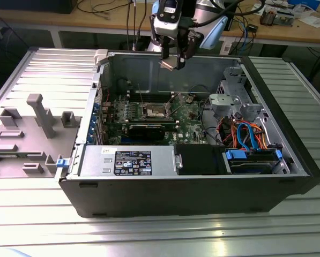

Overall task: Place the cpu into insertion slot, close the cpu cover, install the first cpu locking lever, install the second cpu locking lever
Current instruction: 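Place the cpu into insertion slot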

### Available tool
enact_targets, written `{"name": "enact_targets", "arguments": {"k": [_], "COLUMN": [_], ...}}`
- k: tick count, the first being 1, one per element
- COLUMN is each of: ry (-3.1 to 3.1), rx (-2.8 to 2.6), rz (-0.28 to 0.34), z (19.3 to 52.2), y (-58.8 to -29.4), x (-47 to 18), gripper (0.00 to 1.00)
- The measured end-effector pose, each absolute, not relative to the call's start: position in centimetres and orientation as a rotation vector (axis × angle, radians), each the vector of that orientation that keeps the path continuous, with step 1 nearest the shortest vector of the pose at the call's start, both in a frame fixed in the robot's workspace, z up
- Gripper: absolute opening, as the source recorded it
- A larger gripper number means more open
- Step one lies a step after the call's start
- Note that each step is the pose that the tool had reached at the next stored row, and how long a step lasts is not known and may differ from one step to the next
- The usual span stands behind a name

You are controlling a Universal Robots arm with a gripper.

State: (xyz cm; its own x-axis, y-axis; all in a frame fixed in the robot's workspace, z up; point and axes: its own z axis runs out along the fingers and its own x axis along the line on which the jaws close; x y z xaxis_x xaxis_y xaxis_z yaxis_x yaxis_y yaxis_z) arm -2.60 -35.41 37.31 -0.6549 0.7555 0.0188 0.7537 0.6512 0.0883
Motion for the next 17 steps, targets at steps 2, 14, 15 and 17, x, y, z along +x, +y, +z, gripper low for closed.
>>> {"name": "enact_targets", "arguments": {"k": [2,14,15,17], "ry": [2.834,2.816,2.805,2.785], "rx": [1.301,1.337,1.359,1.397], "rz": [0.137,0.137,0.137,0.136], "z": [37.31,37.3,37.3,37.29], "y": [-35.41,-35.41,-35.41,-35.41], "x": [-2.6,-2.6,-2.6,-2.6], "gripper": [0.55,0.55,0.55,0.55]}}
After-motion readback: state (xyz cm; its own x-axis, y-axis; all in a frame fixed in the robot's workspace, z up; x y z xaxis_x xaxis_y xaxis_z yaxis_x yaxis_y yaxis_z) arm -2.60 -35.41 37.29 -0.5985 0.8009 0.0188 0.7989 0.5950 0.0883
